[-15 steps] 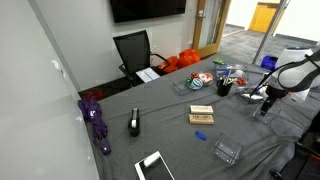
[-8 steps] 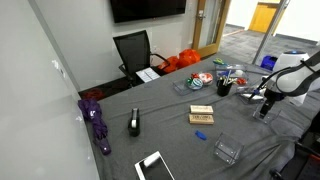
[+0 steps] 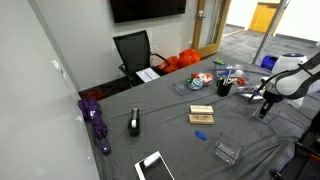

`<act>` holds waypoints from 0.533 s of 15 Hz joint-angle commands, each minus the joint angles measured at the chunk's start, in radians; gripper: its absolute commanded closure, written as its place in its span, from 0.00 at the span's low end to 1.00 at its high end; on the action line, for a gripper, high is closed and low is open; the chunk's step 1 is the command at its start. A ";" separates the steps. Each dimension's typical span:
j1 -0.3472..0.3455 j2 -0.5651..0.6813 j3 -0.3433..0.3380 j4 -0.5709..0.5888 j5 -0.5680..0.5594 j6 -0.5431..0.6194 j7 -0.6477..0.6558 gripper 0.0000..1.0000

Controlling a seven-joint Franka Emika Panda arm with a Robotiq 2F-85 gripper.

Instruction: Pick up the clear bowl on the right and place it inside the clear bowl on the left

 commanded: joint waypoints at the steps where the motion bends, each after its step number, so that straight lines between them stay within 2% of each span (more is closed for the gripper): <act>1: -0.038 0.021 0.027 0.006 -0.025 0.028 0.000 0.77; 4: -0.044 0.018 0.032 0.005 -0.020 0.026 -0.006 0.97; 5: -0.045 0.018 0.033 0.006 -0.021 0.026 -0.006 1.00; 8: -0.049 0.010 0.032 0.008 -0.025 0.024 -0.004 1.00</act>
